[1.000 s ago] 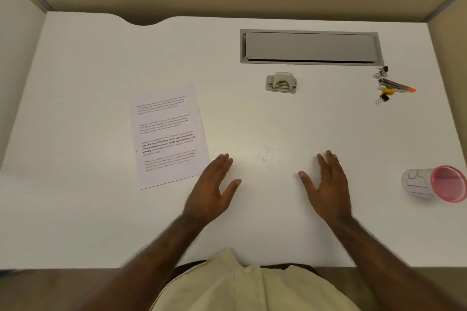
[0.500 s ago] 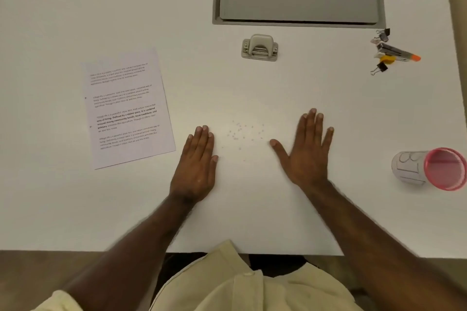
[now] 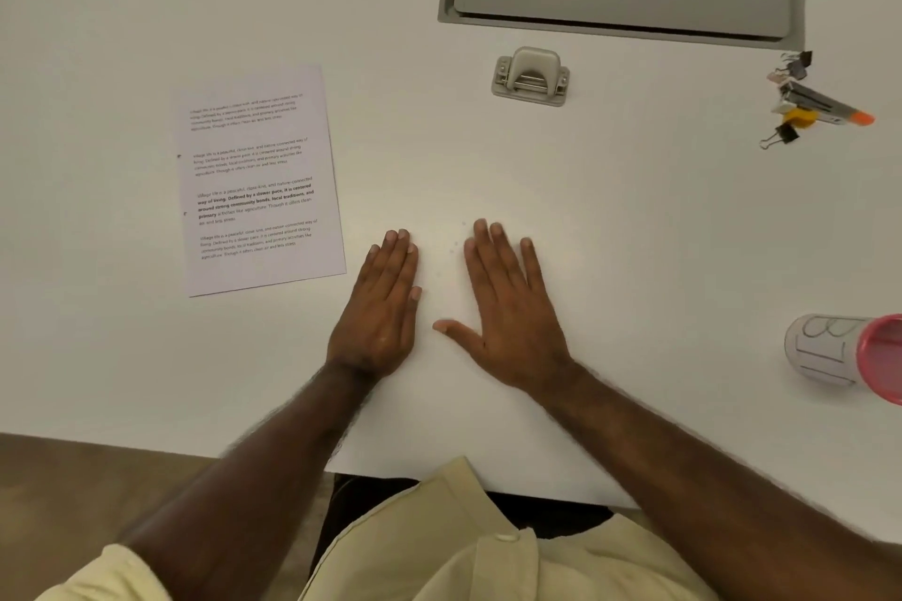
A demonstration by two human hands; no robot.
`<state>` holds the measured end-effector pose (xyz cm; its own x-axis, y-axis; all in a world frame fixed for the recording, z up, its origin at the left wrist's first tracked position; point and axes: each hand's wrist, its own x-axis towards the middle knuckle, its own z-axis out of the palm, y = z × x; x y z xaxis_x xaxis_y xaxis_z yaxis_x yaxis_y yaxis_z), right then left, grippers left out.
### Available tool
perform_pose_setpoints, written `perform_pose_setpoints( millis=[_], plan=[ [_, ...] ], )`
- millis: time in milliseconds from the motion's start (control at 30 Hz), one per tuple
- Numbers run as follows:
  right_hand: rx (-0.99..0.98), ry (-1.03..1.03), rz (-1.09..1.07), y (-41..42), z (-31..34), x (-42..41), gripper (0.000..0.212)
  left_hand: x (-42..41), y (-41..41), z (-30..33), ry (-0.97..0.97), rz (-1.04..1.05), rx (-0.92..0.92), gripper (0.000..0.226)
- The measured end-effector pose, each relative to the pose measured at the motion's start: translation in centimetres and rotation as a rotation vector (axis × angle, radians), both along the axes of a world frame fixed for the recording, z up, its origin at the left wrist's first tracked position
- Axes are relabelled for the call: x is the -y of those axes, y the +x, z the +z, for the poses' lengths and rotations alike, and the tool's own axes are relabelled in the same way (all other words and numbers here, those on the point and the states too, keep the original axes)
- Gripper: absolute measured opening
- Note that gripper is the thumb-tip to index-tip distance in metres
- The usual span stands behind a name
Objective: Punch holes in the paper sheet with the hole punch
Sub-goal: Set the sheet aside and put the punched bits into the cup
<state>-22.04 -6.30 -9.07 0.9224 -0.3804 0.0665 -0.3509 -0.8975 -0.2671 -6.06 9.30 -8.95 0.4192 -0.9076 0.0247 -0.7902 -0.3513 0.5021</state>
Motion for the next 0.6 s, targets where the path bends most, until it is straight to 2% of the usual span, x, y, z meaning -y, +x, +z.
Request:
perform_pose_setpoints(
  millis=[133,200,433,600],
  plan=[
    [-0.049,0.054,0.243,-3.3,-0.3,-4.6,0.093,-0.1,-0.1,-0.2,0.000,0.023,-0.020,0.056],
    [-0.096,0.047,0.298,-4.3,-0.7,-5.8,0.093,-0.2,0.0,-0.2,0.004,0.028,-0.030,0.056],
    [-0.057,0.022,0.269,-1.7,-1.1,-3.8,0.094,-0.1,0.0,-0.4,-0.026,0.014,-0.028,0.055],
    [-0.072,-0.052,0.067,1.5,-0.7,1.1,0.093,-0.1,0.0,-0.3,-0.037,0.005,0.022,0.053]
  ],
)
